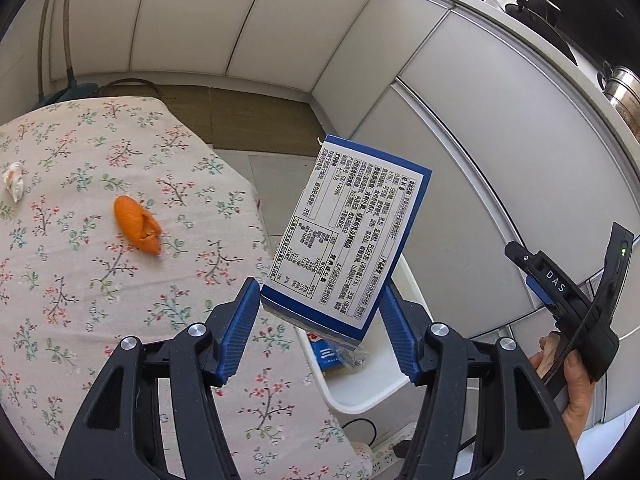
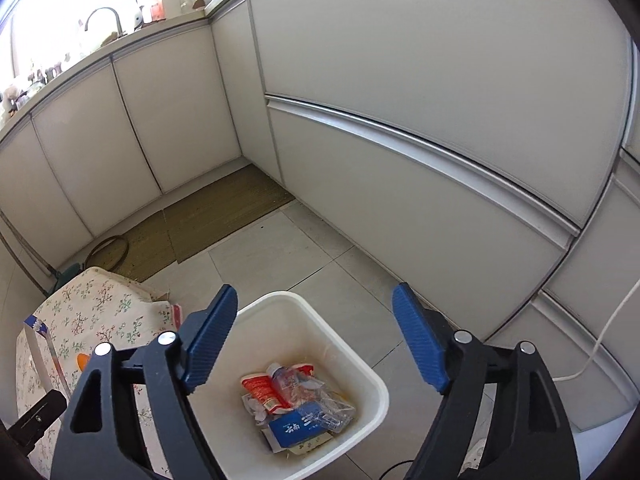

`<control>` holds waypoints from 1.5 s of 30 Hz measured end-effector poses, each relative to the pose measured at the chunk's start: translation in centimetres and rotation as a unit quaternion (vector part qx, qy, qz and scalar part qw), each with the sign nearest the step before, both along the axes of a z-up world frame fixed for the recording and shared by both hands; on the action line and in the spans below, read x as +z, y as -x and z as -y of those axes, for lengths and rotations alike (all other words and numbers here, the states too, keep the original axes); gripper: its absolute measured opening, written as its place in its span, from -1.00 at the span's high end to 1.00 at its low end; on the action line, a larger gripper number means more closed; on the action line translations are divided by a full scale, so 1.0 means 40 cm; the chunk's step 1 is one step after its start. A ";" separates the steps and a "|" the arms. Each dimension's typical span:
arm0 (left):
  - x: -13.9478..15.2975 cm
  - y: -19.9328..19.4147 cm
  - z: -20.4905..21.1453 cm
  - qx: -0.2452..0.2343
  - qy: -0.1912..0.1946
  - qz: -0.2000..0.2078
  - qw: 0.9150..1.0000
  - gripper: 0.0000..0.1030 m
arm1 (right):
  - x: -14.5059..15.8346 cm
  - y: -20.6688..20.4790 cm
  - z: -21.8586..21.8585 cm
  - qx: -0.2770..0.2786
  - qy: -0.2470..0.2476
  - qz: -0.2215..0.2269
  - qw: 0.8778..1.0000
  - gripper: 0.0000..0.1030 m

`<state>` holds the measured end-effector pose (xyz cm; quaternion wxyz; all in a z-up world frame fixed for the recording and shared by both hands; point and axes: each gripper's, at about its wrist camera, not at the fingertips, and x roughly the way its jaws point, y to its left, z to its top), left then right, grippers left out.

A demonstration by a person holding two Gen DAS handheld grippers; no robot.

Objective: Collect trash
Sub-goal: 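Carry bottle and card over the bin and open both grippers, then move the right gripper to the tissue bundle and close on it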

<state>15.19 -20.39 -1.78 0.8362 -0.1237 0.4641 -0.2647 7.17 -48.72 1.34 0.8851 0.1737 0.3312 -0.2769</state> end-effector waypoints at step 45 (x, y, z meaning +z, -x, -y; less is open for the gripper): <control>0.041 -0.104 -0.001 0.072 -0.074 0.010 0.995 -0.48 | 0.024 -0.060 -0.168 0.069 0.025 -0.022 0.997 -0.84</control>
